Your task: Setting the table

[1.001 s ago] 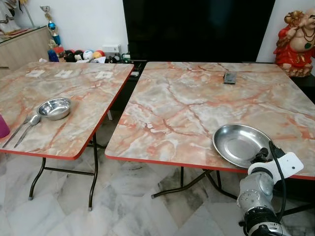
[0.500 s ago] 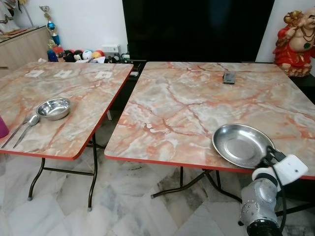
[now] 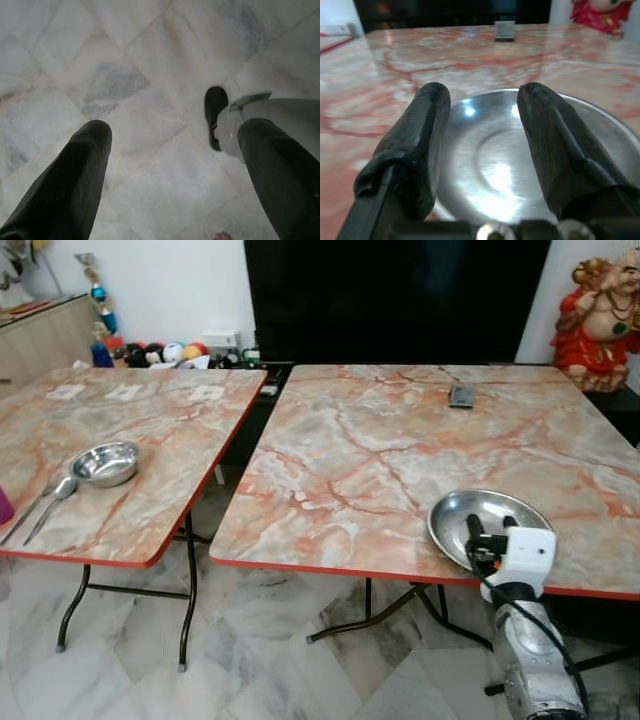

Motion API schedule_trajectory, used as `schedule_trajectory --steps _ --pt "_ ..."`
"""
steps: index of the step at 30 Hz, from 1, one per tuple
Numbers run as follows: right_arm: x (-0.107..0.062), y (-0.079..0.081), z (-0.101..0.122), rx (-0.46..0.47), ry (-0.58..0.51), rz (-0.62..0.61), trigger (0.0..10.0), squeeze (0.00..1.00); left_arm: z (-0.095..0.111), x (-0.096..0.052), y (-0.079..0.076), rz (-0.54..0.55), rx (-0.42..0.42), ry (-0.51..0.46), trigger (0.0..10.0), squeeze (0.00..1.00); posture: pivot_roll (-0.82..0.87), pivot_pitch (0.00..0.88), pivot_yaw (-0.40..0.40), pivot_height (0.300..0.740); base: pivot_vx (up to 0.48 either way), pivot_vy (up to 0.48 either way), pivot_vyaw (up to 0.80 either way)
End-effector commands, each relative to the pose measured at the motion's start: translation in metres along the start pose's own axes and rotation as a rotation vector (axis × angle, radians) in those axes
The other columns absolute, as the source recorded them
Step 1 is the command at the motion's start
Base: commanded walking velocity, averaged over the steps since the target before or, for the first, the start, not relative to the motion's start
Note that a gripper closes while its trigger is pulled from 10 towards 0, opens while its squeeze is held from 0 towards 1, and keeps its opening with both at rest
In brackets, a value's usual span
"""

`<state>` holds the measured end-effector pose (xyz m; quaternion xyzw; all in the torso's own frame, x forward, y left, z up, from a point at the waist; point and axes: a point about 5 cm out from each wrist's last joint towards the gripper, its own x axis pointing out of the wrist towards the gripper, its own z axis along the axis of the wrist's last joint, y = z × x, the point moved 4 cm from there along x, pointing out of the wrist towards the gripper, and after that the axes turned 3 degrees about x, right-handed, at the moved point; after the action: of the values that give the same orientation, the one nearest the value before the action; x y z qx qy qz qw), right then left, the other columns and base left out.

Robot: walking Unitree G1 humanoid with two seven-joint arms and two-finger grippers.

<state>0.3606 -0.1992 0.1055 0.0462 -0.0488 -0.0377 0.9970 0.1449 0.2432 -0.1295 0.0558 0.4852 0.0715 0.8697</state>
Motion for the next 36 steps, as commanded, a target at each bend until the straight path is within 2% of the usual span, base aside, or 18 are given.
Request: schedule_trajectory --steps 1,4,6,10,18,27,36 --pt "0.000 0.010 0.013 0.008 -0.056 0.041 10.0 0.00 -0.003 -0.001 0.004 0.018 -0.002 0.005 10.0 0.00 -0.04 0.015 0.061 0.740 0.000 0.000 0.00" --pt "-0.007 0.012 0.010 0.009 -0.055 0.030 10.0 0.00 -0.003 -0.001 0.005 0.024 -0.011 0.002 10.0 0.00 -0.03 0.018 0.055 0.740 0.000 0.000 0.00" --pt "-0.016 0.007 -0.001 0.081 -0.017 -0.040 10.0 0.00 -0.003 -0.001 0.005 0.029 -0.019 -0.001 10.0 0.00 -0.03 0.024 0.048 0.740 0.000 0.000 0.00" --pt "-0.025 0.011 -0.005 0.026 -0.013 0.002 10.0 0.00 -0.003 -0.001 0.006 0.039 -0.043 -0.005 10.0 0.00 -0.02 0.030 0.034 0.740 0.000 0.000 0.00" --pt "-0.019 0.008 0.002 0.004 -0.021 0.026 10.0 0.00 -0.005 -0.002 0.006 0.042 -0.056 -0.002 10.0 0.00 -0.01 0.033 0.023 0.740 0.000 0.000 0.00" --pt "-0.018 0.017 0.001 0.025 -0.012 0.035 10.0 0.00 -0.005 -0.002 0.007 0.045 -0.083 -0.003 10.0 0.00 0.00 0.036 0.024 0.740 0.000 0.000 0.00" --pt "-0.018 0.023 -0.002 0.042 0.002 0.035 10.0 0.00 -0.007 -0.002 0.007 0.044 -0.080 0.003 10.0 0.00 0.00 0.039 0.026 0.740 0.000 0.439 0.00"
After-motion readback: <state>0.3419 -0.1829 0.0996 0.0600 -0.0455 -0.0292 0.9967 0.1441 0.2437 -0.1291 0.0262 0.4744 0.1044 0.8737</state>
